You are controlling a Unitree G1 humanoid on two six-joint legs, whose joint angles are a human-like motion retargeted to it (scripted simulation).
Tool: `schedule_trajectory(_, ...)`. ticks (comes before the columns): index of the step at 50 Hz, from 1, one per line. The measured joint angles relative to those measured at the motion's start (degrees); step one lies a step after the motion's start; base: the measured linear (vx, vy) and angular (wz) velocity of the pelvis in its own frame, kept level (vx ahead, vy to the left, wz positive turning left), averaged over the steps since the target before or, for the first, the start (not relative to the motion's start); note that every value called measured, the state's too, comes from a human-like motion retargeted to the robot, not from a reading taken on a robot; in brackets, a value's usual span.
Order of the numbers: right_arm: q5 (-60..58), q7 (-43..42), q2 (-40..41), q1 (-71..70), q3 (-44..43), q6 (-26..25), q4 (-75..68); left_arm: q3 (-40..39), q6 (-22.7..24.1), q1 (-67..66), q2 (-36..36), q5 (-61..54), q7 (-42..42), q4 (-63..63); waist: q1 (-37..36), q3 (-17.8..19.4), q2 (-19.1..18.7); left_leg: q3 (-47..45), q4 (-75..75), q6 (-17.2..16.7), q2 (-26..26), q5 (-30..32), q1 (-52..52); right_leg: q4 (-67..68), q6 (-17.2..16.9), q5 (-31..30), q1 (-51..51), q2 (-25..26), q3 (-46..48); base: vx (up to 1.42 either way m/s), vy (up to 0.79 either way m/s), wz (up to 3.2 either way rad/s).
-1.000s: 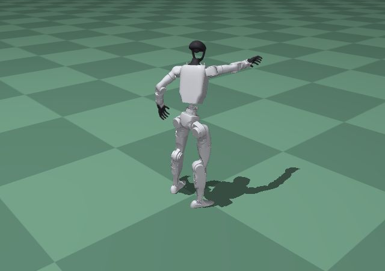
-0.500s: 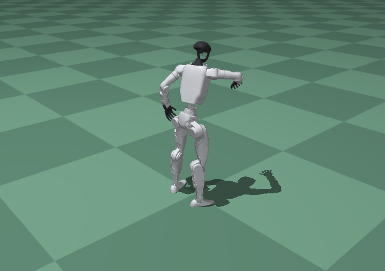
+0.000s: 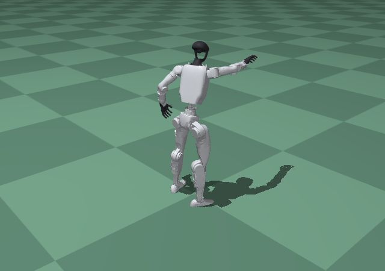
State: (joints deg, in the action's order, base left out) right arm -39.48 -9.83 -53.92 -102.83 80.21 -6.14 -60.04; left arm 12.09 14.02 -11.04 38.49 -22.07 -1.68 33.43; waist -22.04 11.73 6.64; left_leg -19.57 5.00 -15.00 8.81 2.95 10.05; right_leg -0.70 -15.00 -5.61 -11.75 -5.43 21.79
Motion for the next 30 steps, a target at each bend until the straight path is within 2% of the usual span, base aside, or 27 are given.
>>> schedule_trajectory(5,-2.5,0.9,8.0,-2.6,0.0,1.4,11.5,-0.9,-0.8,-0.3,0.1,-0.3,0.1,-0.2,-0.8,0.0,-0.7,-0.2,0.0,0.0,0.4,-0.1,-0.5,0.0,0.0,0.3,0.3,0.3,-0.4,0.00,-0.01,0.00)
schedule_trajectory(9,-5.4,1.7,10.5,-0.8,0.0,4.3,24.3,-2.9,-1.3,-2.1,0.7,-0.5,-0.3,-0.6,-0.8,0.1,0.0,-0.5,0.0,0.0,0.5,-0.1,-0.7,-0.1,0.0,0.3,0.3,0.4,-0.8,0.00,0.00,0.00)
schedule_trajectory(13,-7.3,3.4,9.6,3.8,0.0,8.1,35.8,-5.1,-1.5,-4.2,0.9,0.3,-0.8,-0.7,-0.1,0.4,0.8,-0.7,0.0,0.0,0.4,-0.1,-0.7,-0.1,0.0,0.5,0.3,0.3,-0.9,0.00,0.00,0.00)
schedule_trajectory(17,-9.1,3.6,5.1,11.4,0.0,11.0,42.0,-5.8,-1.3,-6.3,1.1,3.0,-1.8,-0.2,1.2,1.0,1.4,-0.5,0.0,0.0,0.1,-0.2,-0.8,0.0,0.0,0.8,0.4,0.0,-0.8,0.00,0.00,0.00)
schedule_trajectory(21,-11.5,1.9,-2.2,20.1,0.0,12.4,41.9,-5.2,-0.8,-8.0,1.4,5.1,-2.5,0.7,2.9,1.8,2.2,-0.3,0.0,0.0,-0.3,-0.3,-0.6,0.1,0.0,0.9,0.4,-0.3,-0.5,0.00,0.00,0.00)
schedule_trajectory(22,-12.2,1.6,-4.4,22.2,0.0,12.7,41.0,-4.9,-0.7,-8.6,1.0,5.3,-2.5,0.8,3.3,1.1,2.3,-0.5,0.0,0.0,-0.3,-0.2,0.3,-0.1,0.0,0.6,-0.4,-0.2,-0.6,0.00,0.00,0.00)
schedule_trajectory(23,-13.2,1.4,-6.8,24.4,0.0,13.2,39.8,-4.4,-0.3,-9.7,-0.3,5.5,-2.6,0.6,3.4,-1.1,2.4,-1.0,0.0,0.0,-0.1,0.1,2.7,-0.9,0.0,-0.2,-2.9,0.0,-1.1,0.00,0.00,0.00)
schedule_trajectory(25,-13.0,1.1,-9.9,27.6,0.0,12.9,36.2,-4.8,-0.4,-9.6,0.7,5.3,-2.7,1.9,4.6,1.2,2.8,-0.1,0.0,0.0,-0.4,-0.1,0.7,0.2,0.0,0.7,-0.9,-0.3,-0.1,0.00,0.00,0.00)
schedule_trajectory(27,-14.1,0.8,-13.6,29.7,0.0,12.5,31.2,-4.7,0.1,-10.9,-2.0,4.7,-3.0,2.2,4.8,-1.9,2.8,-1.1,0.0,0.0,-0.1,0.3,4.5,-1.2,0.0,-0.8,-4.5,0.2,-0.9,-0.02,0.01,-0.13)
schedule_trajectory(30,-14.4,-0.3,-16.1,30.5,0.0,10.0,21.0,-5.3,0.4,-10.9,-3.8,3.1,-3.4,3.8,5.4,-2.0,2.7,-1.0,0.0,0.0,-0.1,0.4,5.0,-1.3,0.0,-1.1,-5.0,0.3,-0.7,0.00,0.00,0.00)
